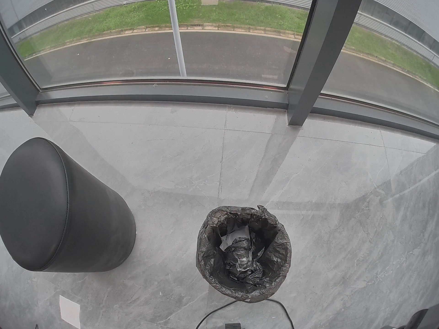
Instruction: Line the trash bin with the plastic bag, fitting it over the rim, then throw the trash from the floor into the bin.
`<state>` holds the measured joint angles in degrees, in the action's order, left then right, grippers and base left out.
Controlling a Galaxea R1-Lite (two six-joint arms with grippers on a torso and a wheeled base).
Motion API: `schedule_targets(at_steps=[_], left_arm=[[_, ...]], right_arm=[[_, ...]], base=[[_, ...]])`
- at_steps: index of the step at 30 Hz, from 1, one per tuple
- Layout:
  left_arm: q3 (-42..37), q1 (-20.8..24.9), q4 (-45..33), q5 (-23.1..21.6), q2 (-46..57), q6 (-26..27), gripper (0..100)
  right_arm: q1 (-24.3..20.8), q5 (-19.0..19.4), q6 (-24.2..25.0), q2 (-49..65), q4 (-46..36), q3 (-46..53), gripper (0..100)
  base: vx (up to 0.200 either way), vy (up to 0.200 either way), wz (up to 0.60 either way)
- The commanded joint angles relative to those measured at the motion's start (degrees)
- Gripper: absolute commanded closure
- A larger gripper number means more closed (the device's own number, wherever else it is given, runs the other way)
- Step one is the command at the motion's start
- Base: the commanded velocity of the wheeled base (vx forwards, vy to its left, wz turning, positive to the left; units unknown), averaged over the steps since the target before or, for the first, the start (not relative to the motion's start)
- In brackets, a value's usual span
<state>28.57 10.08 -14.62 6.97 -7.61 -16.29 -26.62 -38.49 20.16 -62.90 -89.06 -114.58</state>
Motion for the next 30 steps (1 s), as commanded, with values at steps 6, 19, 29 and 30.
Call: schedule_targets(at_steps=[6,19,29,30], left_arm=[[-1.24,-11.84,-1.20,-0.03,3.74,6.97,0],[-13.37,-11.66,5.30,0.06,4.00,7.67,0],[-26.38,-10.26,16.20,0.41,7.61,16.99,0],[-27.17,-10.35,16.55,0.41,7.61,17.25,0]], right_arm=[[14.41,16.60,-1.27,40.58,16.12,4.45,0],[26.54,26.27,-9.97,62.90,38.53,46.73,0],[26.62,25.04,-2.76,62.90,46.26,67.91,0],[26.54,25.04,-2.67,62.90,47.05,69.67,0]], base=[[0.000,0.000,0.00],[0.000,0.000,0.00],[0.000,0.000,0.00],[0.000,0.000,0.00]])
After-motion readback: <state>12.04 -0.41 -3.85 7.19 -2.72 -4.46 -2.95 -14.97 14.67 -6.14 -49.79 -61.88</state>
